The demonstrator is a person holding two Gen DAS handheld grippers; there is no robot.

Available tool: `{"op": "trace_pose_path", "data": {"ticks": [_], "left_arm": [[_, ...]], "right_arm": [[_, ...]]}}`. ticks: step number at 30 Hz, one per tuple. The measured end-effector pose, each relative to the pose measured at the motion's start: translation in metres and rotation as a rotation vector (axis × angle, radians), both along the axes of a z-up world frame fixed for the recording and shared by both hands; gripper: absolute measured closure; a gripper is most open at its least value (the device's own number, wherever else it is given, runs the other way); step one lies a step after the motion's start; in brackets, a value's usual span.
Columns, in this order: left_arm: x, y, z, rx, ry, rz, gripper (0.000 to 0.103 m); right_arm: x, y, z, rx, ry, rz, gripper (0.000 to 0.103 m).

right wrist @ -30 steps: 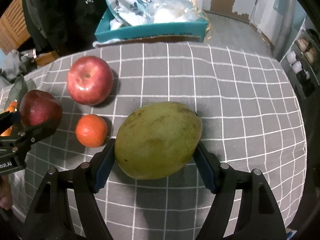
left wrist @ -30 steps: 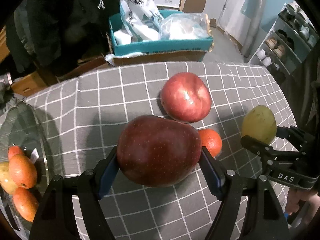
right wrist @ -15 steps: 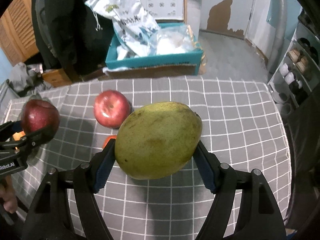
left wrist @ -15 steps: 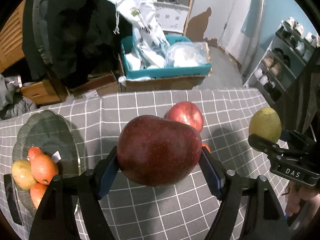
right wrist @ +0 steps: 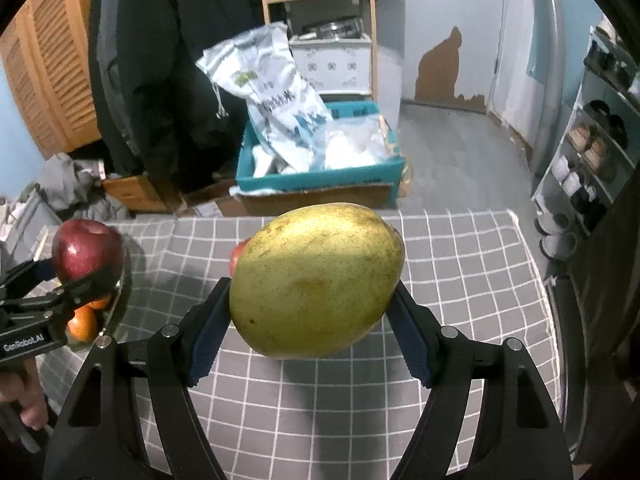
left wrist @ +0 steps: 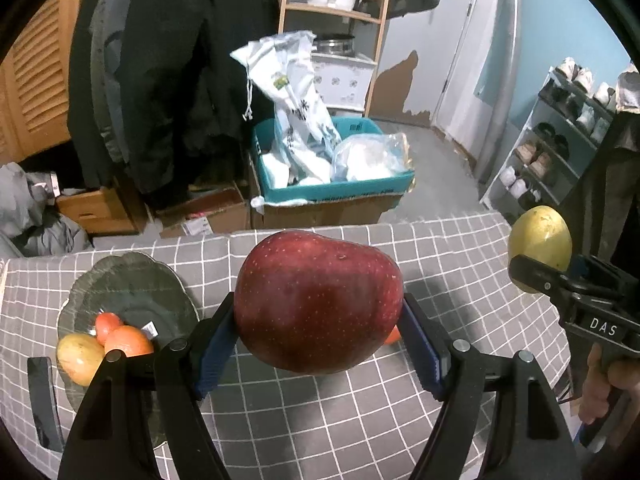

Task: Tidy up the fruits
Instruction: 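Lift the red apple with the left tool while the right tool lifts the pear toward the bowl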

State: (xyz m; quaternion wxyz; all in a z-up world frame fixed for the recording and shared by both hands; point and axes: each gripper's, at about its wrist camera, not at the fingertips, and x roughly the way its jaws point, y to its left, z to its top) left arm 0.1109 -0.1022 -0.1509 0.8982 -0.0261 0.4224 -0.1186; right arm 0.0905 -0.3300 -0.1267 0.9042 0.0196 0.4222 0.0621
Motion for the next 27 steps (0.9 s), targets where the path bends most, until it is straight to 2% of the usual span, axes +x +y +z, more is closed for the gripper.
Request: {"op": "trace_pose_path", "data": {"ticks": [14, 27], "left_arm": [[-0.023, 0.020, 0.036, -0.023, -0.075, 0.012, 0.025], [-0.038, 0.037, 0.057, -0.005, -0.130, 0.037, 0.025]], "right_arm": [[-0.019, 0.012, 0.040, 0.011, -0.094, 0.035, 0.028], [-0.031, 0.031, 0.064, 0.013, -0.151, 0.077, 0.028]]}}
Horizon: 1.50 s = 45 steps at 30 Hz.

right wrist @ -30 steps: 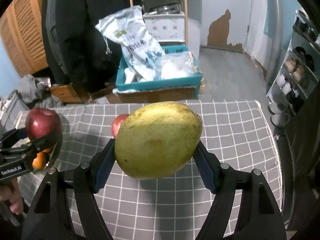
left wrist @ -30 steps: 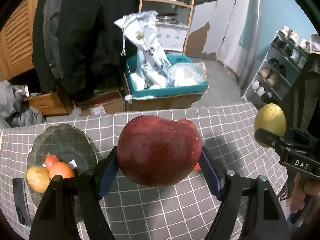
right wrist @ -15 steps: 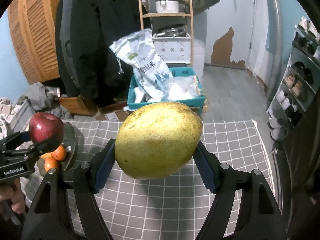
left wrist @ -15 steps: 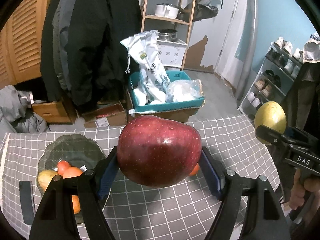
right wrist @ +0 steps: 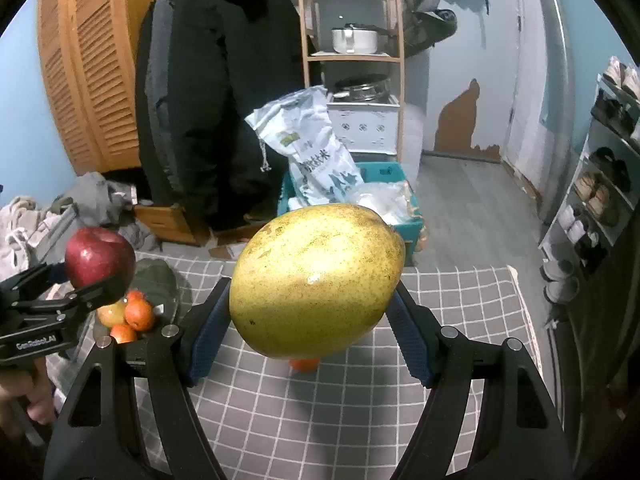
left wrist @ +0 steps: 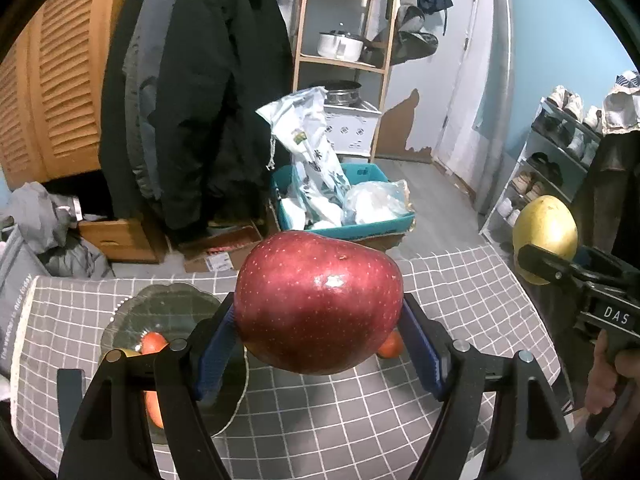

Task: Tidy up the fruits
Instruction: 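Lift the red apple with the left tool while the right tool lifts the pear toward the bowl, then carry the red apple with the left tool while the right tool carries the pear over the bowl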

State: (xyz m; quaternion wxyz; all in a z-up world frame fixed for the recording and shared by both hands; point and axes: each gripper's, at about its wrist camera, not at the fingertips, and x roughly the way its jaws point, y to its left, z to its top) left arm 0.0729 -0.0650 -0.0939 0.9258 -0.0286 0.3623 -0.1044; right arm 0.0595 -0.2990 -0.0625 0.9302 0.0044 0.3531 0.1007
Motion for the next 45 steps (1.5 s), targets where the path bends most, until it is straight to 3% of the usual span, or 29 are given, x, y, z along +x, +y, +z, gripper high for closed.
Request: {"op": "trace_pose_path", "data": {"ticks": [25, 45], "left_arm": [[0.000, 0.063, -0.025, 0.006, 0.071, 0.125, 0.025], [0.019, 0.111, -0.108, -0.016, 0.269, 0.220, 0.025]], "right_arm": [[0.032, 0.079, -0.019, 0.036, 0.066, 0.125, 0.028], [0.058, 0.161, -0.065, 0.016, 0.164, 0.247, 0.028]]}}
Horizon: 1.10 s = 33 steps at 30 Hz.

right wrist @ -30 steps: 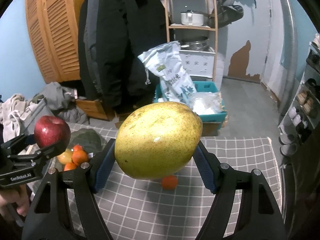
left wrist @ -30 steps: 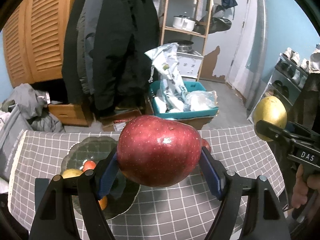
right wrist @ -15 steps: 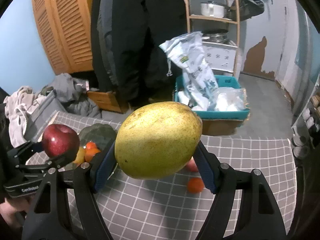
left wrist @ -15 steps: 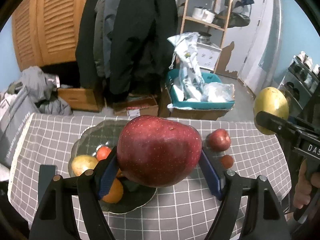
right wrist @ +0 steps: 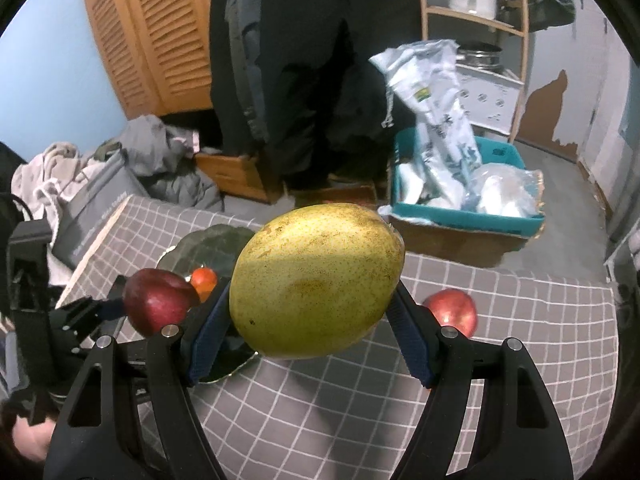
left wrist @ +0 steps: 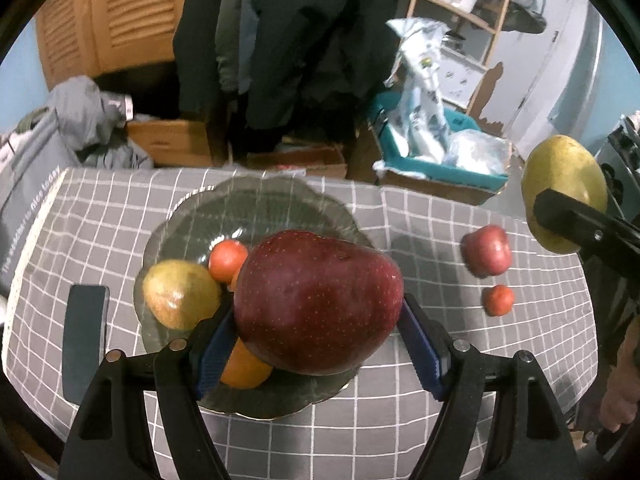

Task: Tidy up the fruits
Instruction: 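Carry the red apple with the left tool while the right tool carries the pear over the bowl, then release the red apple into the bowl with the left tool while the right tool releases the pear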

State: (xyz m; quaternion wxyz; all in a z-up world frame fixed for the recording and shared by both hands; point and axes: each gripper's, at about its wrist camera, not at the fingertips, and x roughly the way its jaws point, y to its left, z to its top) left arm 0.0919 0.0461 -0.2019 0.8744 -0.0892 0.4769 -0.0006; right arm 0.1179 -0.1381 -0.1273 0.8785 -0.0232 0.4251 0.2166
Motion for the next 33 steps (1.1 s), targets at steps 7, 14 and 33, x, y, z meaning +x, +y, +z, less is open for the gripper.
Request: {"op": "trace_pose_path", "data": {"ticks": [7, 14, 33], "left_arm": [[0.006, 0.010, -0.025, -0.012, 0.058, 0.022, 0.025], [0.011, 0.010, -0.040, -0.030, 0.101, 0.010, 0.025], [0.018, 0.011, -0.049, -0.031, 0.148, -0.037, 0.020]], "right_arm": [[0.008, 0.023, -0.029, -0.031, 0.049, 0.038, 0.028], [0.011, 0.038, -0.048, -0.041, 0.090, 0.056, 0.028], [0.028, 0.053, -0.055, -0.023, 0.119, 0.053, 0.028]]}}
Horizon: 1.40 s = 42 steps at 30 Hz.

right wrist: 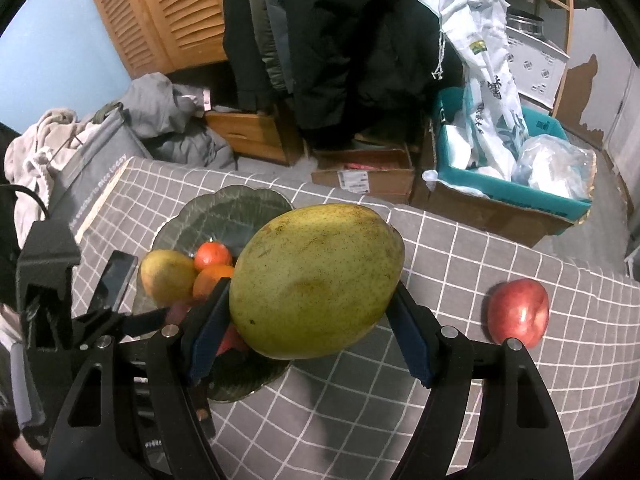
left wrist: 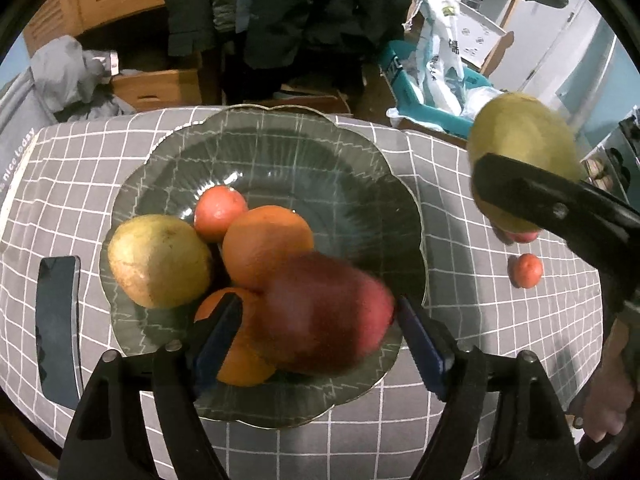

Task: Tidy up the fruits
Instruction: 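Release the red apple into the bowl with the left tool while the right tool releases the pear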

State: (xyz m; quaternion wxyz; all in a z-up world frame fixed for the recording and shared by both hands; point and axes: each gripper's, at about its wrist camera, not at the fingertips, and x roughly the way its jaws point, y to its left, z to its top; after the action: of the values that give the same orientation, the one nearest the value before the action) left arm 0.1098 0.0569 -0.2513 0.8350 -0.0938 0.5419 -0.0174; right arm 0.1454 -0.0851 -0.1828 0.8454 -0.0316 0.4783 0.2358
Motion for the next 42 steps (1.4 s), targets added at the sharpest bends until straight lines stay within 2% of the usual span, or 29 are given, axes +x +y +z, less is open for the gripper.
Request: {"op": "trace_pose_path", "data": {"ticks": [1, 8, 21, 28, 35, 42], "left_arm": [[0.000, 0.001, 0.002, 0.004, -0.007, 0.002, 0.016], [0.000, 0.022, 0.009, -0.042, -0.022, 0.070, 0.016], [-0.003, 0.092, 0.016, -0.056, -0.058, 0.296, 0.016], [-0.005, 0.102, 0.015, -0.025, -0.055, 0.318, 0.016], [-0.010, 0.108, 0.017, -0.015, -0.060, 0.332, 0.016], [-0.012, 0.107, 0.021, -0.003, -0.064, 0.330, 0.016]], "right_arm": [[0.001, 0.001, 0.000, 0.000, 0.001, -0.001, 0.028], [0.008, 0.006, -0.004, 0.002, 0.011, 0.000, 0.028], [0.016, 0.041, -0.031, -0.040, 0.056, 0.069, 0.028], [0.015, 0.058, -0.052, -0.087, 0.096, 0.107, 0.027], [0.016, 0.064, -0.057, -0.112, 0.114, 0.126, 0.027], [0.017, 0.063, -0.034, -0.100, 0.048, 0.117, 0.026]]}}
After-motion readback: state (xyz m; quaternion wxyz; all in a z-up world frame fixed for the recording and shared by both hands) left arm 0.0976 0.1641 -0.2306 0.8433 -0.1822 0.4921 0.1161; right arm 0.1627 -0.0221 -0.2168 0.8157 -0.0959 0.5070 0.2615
